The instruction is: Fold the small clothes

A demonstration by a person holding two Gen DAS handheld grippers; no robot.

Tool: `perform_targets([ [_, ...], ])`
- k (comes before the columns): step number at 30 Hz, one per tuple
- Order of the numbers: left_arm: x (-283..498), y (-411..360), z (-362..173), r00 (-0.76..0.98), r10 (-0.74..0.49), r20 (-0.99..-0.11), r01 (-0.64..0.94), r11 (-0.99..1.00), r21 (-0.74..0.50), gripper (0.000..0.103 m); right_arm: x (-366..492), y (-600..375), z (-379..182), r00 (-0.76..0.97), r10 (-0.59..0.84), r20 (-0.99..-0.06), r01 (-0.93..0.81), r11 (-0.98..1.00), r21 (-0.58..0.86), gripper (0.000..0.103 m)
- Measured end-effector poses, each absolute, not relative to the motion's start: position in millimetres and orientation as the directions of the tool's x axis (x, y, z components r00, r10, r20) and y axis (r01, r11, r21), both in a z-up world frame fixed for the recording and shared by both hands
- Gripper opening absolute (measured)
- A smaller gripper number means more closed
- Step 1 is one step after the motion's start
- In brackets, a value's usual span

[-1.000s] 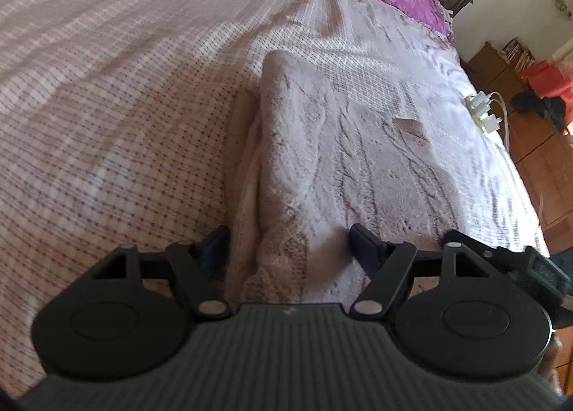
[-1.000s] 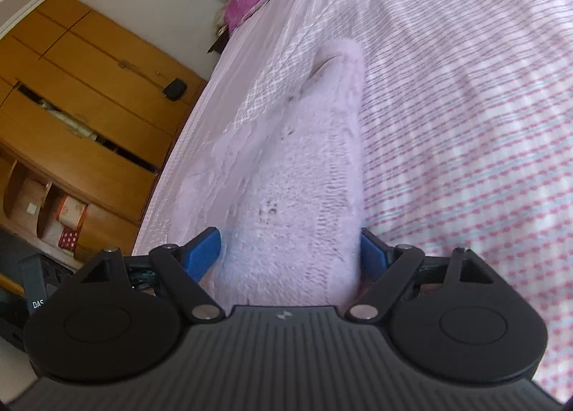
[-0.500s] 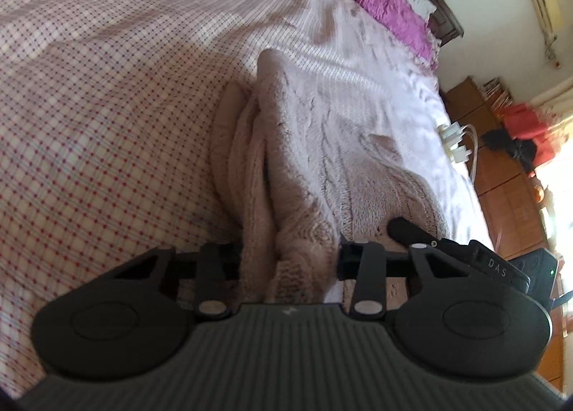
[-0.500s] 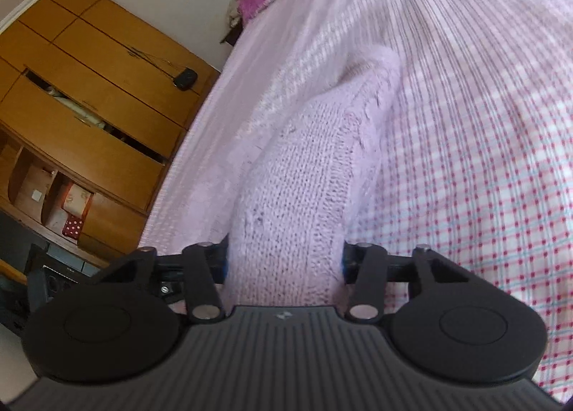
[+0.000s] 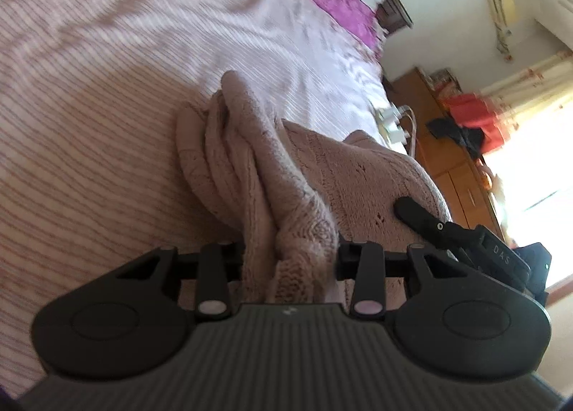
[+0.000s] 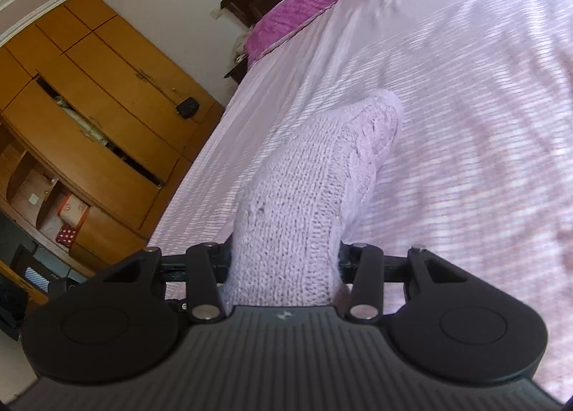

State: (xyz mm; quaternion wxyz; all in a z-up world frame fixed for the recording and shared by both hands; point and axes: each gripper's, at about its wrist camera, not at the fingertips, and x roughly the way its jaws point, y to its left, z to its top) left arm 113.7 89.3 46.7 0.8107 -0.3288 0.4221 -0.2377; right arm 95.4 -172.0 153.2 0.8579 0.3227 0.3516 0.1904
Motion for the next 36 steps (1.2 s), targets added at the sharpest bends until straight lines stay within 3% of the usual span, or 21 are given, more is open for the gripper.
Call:
perform_targets([
  [4, 109, 62, 40, 0.48, -0.673, -0.562, 0.144, 0.693, -0.706, 0.041, 73, -202, 145, 0.68, 0.511, -0.525, -0.05, 0.747, 0.663, 0.049],
  [10, 104, 42, 36, 0.475, -0.572, -0.668, 0.189, 0.808, -0.558, 0.045, 54, -220, 100, 0.632, 0.476, -0.612, 0.065, 0.754, 0.653, 0.055],
  [16, 91, 46, 46, 0.505, -0.513, -0.694, 0.197, 0.852, -0.486, 0.046, 35, -220, 100, 0.663, 0.457, -0.594, 0.072, 0.75, 0.657, 0.066],
  [28, 51, 51, 68, 0.58, -0.383, -0.719, 0.176, 0.92, -0.349, 0.047, -44, -216, 117, 0.725, 0.356, -0.59, 0.075, 0.81, 0.581, 0.073],
  [32, 35, 48, 70, 0.597, -0.34, -0.726, 0.169, 0.939, -0.301, 0.051, -65, -208, 127, 0.745, 0.303, -0.594, 0.07, 0.85, 0.522, 0.077],
  [36, 20, 46, 70, 0.606, -0.31, -0.733, 0.154, 0.949, -0.274, 0.062, -83, -204, 133, 0.763, 0.26, -0.592, 0.069, 0.877, 0.475, 0.081],
])
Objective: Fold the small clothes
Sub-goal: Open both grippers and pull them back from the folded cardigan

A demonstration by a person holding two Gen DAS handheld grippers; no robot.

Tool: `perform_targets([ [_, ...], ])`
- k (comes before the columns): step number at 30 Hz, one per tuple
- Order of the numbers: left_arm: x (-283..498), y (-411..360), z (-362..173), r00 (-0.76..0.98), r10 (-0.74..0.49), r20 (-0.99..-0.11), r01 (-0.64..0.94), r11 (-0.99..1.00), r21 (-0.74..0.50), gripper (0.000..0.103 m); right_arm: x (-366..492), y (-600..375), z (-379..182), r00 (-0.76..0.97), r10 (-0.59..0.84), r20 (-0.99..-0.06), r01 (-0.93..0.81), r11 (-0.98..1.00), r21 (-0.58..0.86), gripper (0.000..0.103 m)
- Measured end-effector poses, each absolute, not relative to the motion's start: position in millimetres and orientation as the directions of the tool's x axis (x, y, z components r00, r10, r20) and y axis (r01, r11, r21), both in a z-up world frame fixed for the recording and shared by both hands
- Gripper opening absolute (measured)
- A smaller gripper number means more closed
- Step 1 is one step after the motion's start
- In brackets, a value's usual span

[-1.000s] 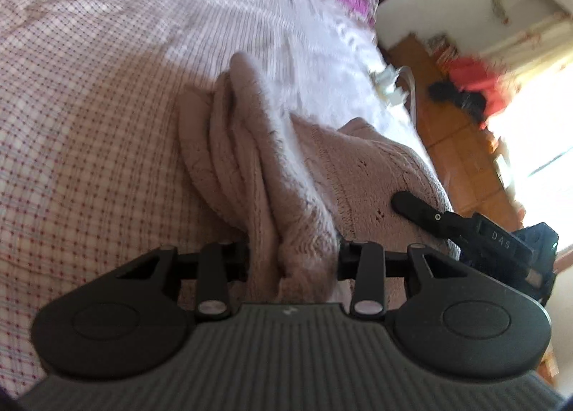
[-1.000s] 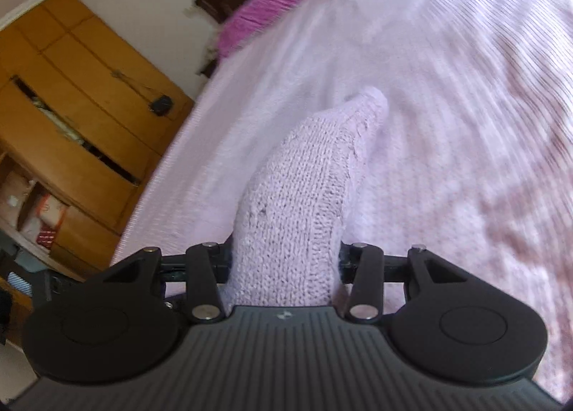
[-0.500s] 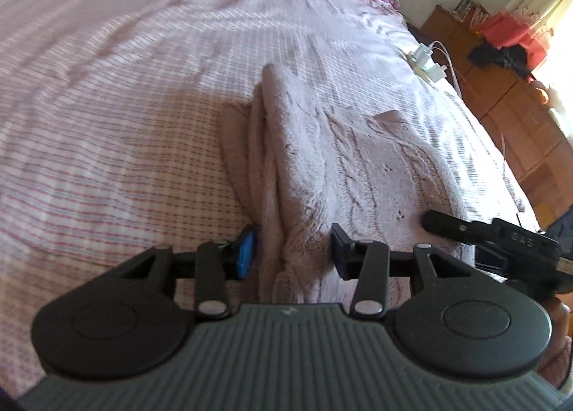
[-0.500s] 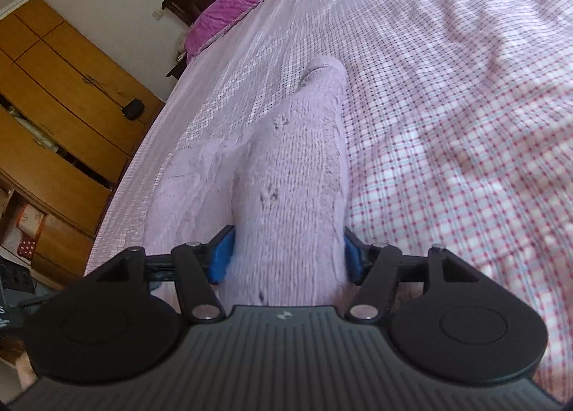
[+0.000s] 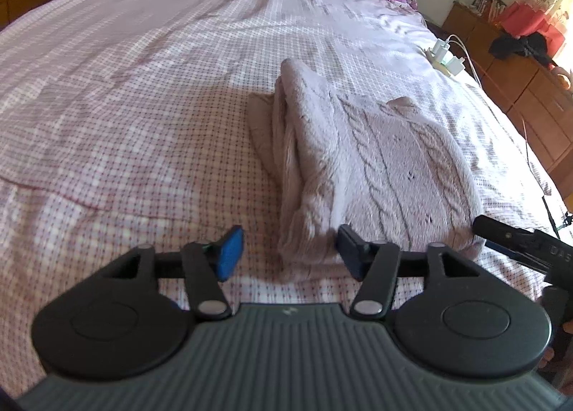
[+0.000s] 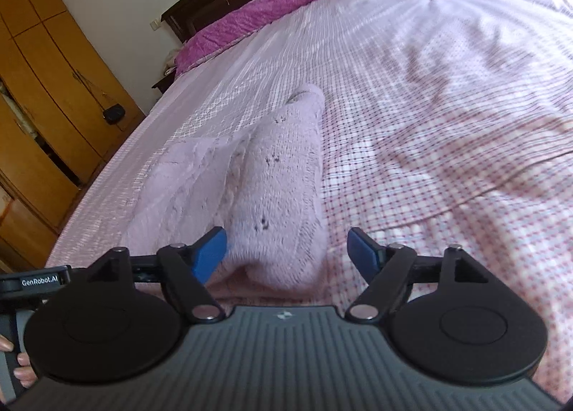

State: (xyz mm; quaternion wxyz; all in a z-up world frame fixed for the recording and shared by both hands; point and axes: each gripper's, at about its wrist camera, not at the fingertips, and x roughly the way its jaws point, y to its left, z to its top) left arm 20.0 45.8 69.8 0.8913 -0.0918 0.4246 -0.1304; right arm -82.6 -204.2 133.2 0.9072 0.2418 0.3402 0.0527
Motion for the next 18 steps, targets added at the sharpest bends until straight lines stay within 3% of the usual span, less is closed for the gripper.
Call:
perform_targets([
  [18, -14, 6, 36, 0.589, -0.191, -0.785, 0.134, 0.981, -0.138, 0.064, -110, -176, 110, 0.784, 0.143, -0.604, 0.058, 0.952, 0.301, 0.1],
])
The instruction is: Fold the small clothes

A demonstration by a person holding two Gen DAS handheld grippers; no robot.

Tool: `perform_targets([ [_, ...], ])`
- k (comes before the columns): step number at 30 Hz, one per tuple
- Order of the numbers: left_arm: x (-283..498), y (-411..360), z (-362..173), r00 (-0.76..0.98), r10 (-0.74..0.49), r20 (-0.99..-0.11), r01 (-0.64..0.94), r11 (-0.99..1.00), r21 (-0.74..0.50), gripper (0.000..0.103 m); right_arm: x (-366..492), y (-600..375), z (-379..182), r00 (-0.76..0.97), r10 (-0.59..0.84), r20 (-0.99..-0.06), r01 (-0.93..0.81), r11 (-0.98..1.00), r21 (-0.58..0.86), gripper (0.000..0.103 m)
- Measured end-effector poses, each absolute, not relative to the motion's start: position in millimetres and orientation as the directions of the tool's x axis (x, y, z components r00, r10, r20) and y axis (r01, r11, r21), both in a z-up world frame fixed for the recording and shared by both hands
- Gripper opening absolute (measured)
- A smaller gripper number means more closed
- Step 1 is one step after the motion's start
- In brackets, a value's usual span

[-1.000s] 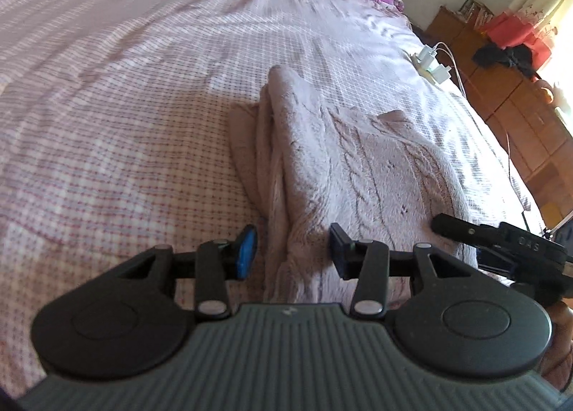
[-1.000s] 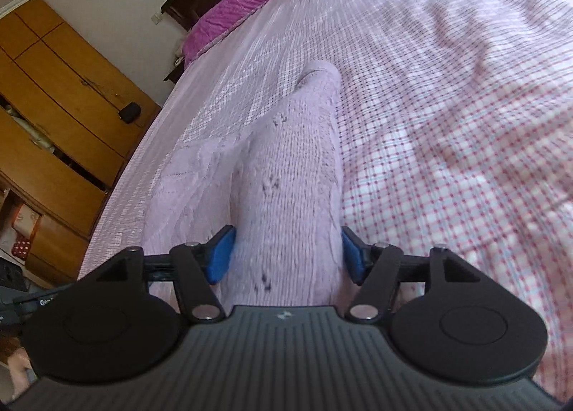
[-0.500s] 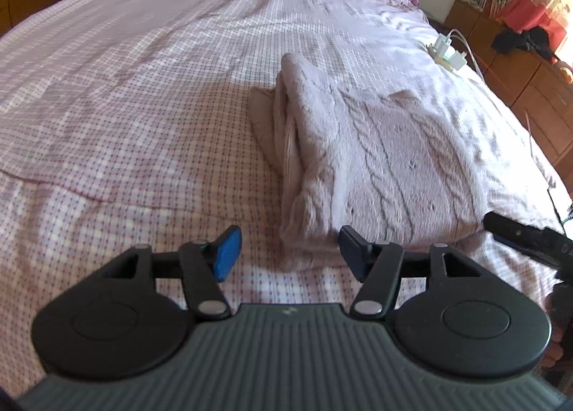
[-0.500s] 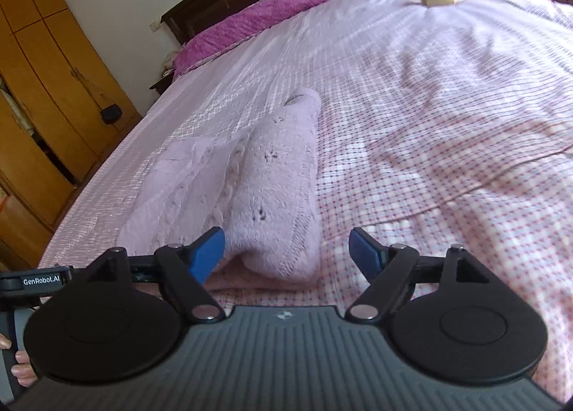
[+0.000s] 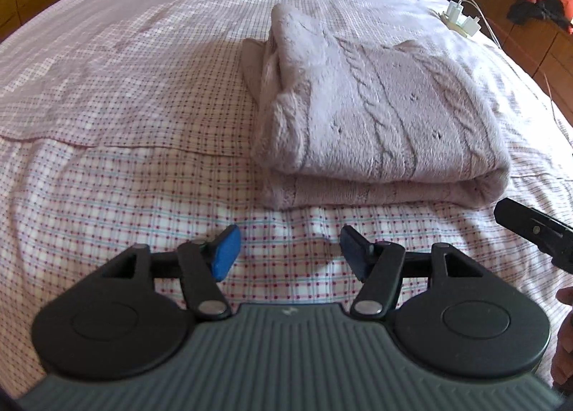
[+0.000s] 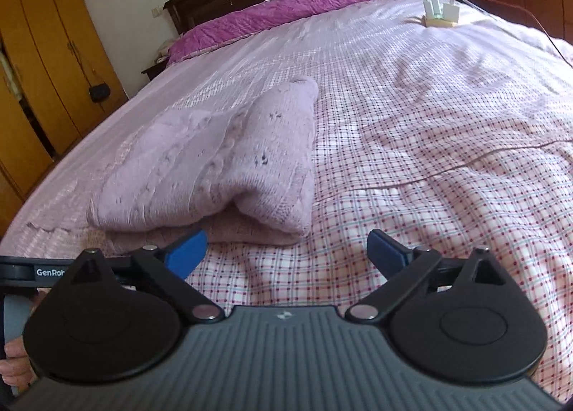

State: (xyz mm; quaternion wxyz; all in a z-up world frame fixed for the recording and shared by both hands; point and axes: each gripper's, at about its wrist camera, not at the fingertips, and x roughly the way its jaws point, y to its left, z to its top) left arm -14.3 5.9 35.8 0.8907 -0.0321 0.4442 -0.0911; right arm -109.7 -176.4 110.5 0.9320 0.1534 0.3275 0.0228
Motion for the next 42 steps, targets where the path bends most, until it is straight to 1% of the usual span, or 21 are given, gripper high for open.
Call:
perform_targets([
  [2, -16, 2, 34, 0.598, -0.179, -0.782, 0.137, 0.983, -0.12, 0.067, -109, -171, 108, 0.783, 0.136, -0.607, 0.048, 0.96, 0.277, 0.101],
  [4, -18, -2, 31, 0.605, -0.18, -0.776, 0.146, 0.983, -0.114, 0.077, -108, -166, 103, 0.777, 0.128, -0.616, 0.041, 0.967, 0.253, 0.101],
  [8, -23, -15, 26, 0.622, -0.136, -0.771, 0.155, 0.987, -0.049, 0.077, -106, -160, 96, 0.767, 0.121, -0.63, 0.039, 0.971, 0.234, 0.102],
  [10, -24, -17, 26, 0.627, -0.125, -0.769, 0.153, 0.988, -0.036, 0.077, -106, -159, 94, 0.769, 0.119, -0.628, 0.037, 0.973, 0.229, 0.103],
  [21, -23, -15, 24, 0.633, -0.139, -0.762, 0.153, 0.987, -0.054, 0.083, -103, -160, 89, 0.767, 0.115, -0.631, 0.048, 0.97, 0.236, 0.103],
  [42, -24, -16, 24, 0.637, -0.137, -0.759, 0.157, 0.987, -0.046, 0.084, -103, -159, 87, 0.765, 0.116, -0.634, 0.053, 0.969, 0.241, 0.103],
])
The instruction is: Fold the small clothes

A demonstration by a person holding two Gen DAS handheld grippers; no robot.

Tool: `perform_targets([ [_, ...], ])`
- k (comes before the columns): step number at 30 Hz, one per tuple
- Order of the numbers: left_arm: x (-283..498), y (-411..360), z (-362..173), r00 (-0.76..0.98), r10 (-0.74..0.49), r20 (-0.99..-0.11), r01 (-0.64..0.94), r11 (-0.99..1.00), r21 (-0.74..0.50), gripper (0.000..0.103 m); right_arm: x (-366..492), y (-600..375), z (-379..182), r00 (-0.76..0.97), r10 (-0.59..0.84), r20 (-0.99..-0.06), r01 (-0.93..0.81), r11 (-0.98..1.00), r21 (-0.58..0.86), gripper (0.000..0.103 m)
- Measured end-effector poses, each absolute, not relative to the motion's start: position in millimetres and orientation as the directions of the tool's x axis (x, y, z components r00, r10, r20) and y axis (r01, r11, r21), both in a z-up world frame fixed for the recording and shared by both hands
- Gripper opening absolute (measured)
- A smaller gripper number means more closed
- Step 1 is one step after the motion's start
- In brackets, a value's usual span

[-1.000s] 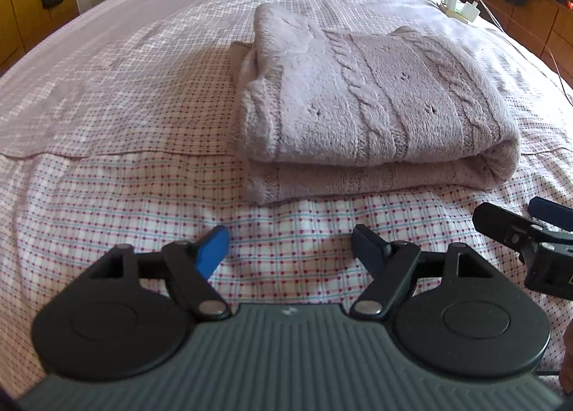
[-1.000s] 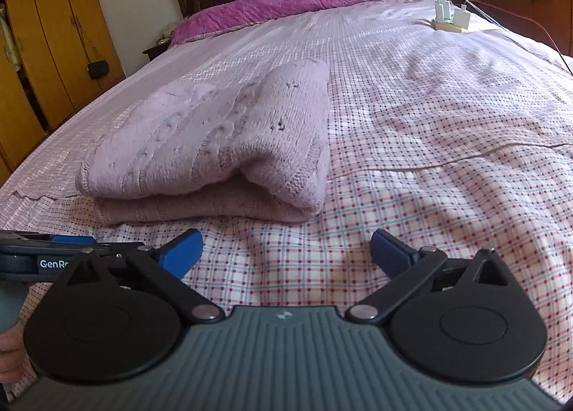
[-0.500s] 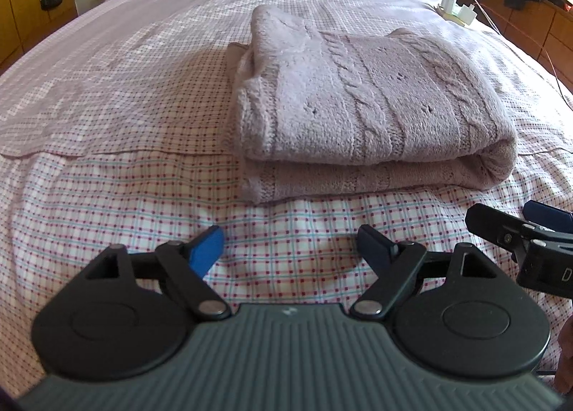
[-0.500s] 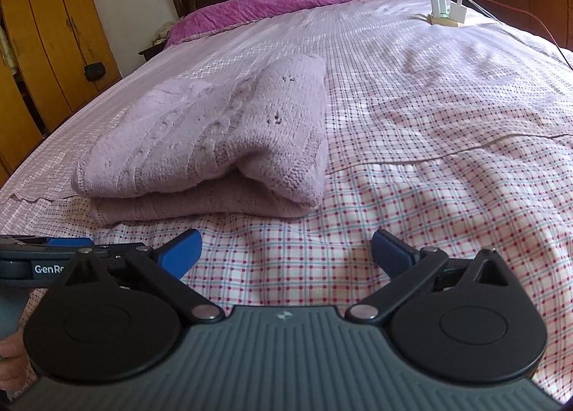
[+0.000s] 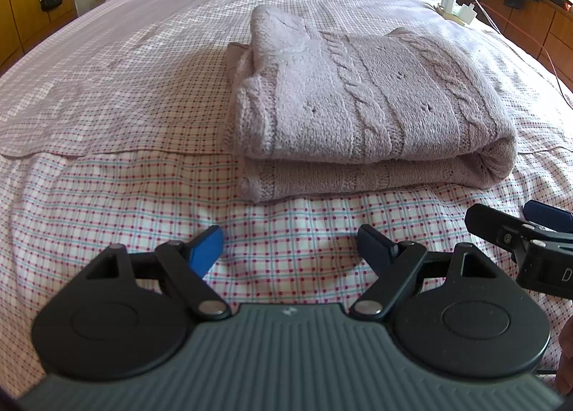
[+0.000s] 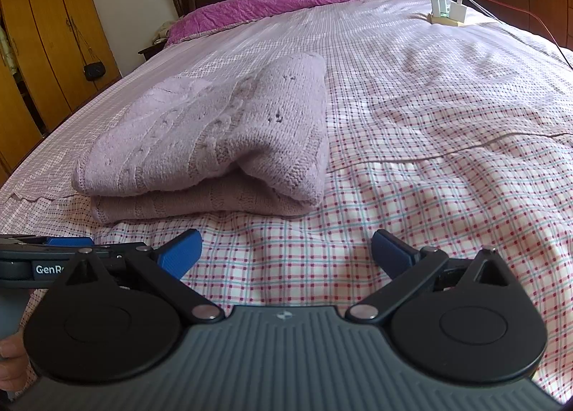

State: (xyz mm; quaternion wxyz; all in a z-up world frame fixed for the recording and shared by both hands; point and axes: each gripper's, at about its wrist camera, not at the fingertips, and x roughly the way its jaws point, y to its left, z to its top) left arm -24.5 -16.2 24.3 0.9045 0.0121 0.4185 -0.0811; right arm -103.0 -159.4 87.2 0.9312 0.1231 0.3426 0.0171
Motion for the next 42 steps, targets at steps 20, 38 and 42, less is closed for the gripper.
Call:
perform_targets([
  [20, -24.5, -16.3, 24.4, 0.636, -0.136, -0.759, 0.157, 0.987, -0.045, 0.084, -103.0, -158.4, 87.2, 0.764, 0.116, -0.635, 0.053, 0.969, 0.24, 0.103],
  [38, -25.0, -16.2, 23.7, 0.634, -0.136, -0.761, 0.159, 0.986, -0.043, 0.084, -102.7, -159.0, 86.3, 0.761, 0.122, -0.637, 0.05, 0.968, 0.246, 0.103],
  [42, -25.0, -16.6, 24.0, 0.633, -0.132, -0.763, 0.16, 0.986, -0.038, 0.084, -102.8, -160.4, 86.9, 0.761, 0.125, -0.636, 0.05, 0.967, 0.25, 0.103],
])
